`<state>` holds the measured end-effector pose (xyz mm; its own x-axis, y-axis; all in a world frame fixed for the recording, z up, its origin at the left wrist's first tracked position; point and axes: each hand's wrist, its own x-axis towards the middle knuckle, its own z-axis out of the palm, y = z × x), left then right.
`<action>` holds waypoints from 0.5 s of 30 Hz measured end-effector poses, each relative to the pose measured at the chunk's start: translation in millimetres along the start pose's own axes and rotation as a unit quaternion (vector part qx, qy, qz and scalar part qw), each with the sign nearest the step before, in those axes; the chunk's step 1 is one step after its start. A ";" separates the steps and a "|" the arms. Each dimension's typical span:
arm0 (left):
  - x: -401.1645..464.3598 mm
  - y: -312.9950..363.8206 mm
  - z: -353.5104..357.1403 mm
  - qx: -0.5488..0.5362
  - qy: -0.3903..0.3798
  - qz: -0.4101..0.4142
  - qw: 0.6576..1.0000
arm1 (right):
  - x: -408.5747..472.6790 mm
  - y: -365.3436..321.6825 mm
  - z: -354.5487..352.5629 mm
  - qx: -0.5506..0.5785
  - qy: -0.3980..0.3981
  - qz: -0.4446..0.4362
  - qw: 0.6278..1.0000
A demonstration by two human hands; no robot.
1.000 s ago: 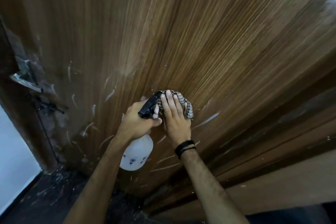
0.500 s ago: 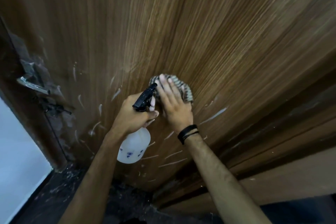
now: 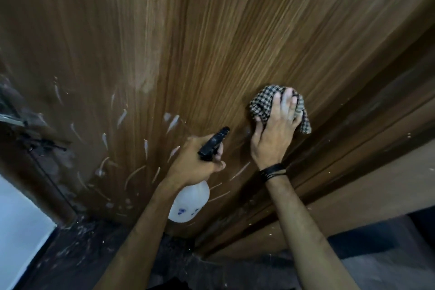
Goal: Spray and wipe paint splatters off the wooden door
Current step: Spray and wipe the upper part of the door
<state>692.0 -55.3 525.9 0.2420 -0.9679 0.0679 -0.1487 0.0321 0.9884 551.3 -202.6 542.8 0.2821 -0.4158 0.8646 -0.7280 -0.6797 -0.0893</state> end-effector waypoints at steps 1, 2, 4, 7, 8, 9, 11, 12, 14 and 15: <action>1.3 -0.8 7.4 0.005 -0.006 -0.002 1.000 | -16.1 5.6 3.7 -0.004 -0.018 0.001 1.000; 1.9 -0.7 15.0 0.006 -0.010 -0.007 1.000 | -32.6 10.5 7.1 -0.006 -0.038 0.006 0.999; 2.3 -1.5 27.9 0.021 -0.010 -0.012 1.000 | -56.9 16.3 9.9 0.010 -0.068 0.026 0.997; 4.7 -5.6 41.0 0.052 -0.018 -0.010 0.998 | -46.4 16.2 -1.2 0.090 -0.038 0.062 0.993; 6.0 -7.1 44.8 0.057 -0.020 -0.013 0.998 | -33.1 15.7 -8.5 0.115 -0.011 0.077 0.990; 7.1 -8.6 48.5 0.056 -0.019 -0.020 0.998 | -17.8 16.1 -16.4 0.134 0.020 0.089 0.987; 9.5 -12.4 55.2 0.044 -0.012 -0.032 0.998 | 8.5 18.3 -29.5 0.162 0.063 0.095 0.980; 10.3 -14.6 58.9 0.042 -0.007 -0.039 0.998 | 15.3 20.7 -32.5 0.169 0.069 0.092 0.979; 11.3 -19.1 64.2 0.047 0.002 -0.056 0.997 | 12.8 27.9 -28.0 0.154 0.059 0.080 0.983; 11.6 -21.5 65.5 0.052 0.005 -0.060 0.997 | 5.6 30.4 -21.8 0.135 0.043 0.076 0.987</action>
<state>635.2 -83.6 496.6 0.2731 -0.9607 -0.0491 -0.2156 -0.1109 0.9702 517.1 -212.4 555.7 0.1190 -0.4804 0.8690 -0.5615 -0.7543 -0.3401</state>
